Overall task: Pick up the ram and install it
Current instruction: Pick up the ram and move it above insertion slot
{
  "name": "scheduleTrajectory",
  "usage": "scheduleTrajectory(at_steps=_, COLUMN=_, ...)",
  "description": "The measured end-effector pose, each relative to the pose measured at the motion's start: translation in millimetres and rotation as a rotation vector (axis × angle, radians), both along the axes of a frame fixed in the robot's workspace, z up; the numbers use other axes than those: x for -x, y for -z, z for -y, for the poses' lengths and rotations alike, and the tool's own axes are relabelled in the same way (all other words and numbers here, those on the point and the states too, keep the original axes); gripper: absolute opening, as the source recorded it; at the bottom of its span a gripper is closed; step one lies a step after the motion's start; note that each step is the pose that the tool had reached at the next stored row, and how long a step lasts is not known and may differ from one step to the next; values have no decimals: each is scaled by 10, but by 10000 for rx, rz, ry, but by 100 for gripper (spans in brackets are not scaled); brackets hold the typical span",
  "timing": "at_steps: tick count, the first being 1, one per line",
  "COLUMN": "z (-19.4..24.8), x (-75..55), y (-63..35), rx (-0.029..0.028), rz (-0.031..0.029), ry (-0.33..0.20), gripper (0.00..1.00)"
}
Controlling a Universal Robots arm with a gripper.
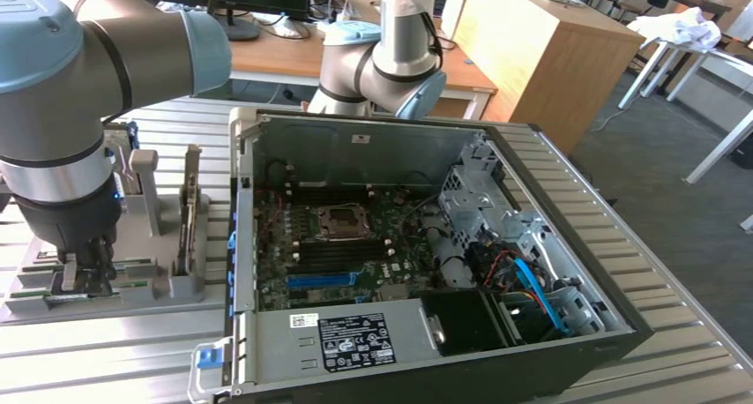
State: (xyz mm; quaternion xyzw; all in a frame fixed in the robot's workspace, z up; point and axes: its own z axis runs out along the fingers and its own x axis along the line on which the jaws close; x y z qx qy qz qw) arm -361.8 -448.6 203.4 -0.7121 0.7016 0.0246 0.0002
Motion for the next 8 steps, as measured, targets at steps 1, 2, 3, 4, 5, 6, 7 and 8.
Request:
scheduleTrajectory(at_steps=1, z=0, x=0, y=0, rx=0, rz=0, ry=1, gripper=29)
scheduleTrajectory(at_steps=2, z=0, x=0, y=0, rx=0, rz=0, ry=0, gripper=29)
scheduleTrajectory(at_steps=3, z=0, x=0, y=2, rx=0, rz=0, ry=0, gripper=29)
scheduleTrajectory(at_steps=4, z=0, x=0, y=6, rx=-2, rz=2, ry=0, gripper=29)
scheduleTrajectory(at_steps=5, z=0, x=0, y=6, rx=-1, rz=2, ry=0, gripper=29)
scheduleTrajectory(at_steps=6, z=0, x=0, y=6, rx=-1, rz=1, ry=0, gripper=29)
scheduleTrajectory(at_steps=7, z=0, x=0, y=6, rx=0, rz=1, ry=0, gripper=29)
scheduleTrajectory(at_steps=8, z=0, x=0, y=6, rx=0, rz=0, ry=0, gripper=29)
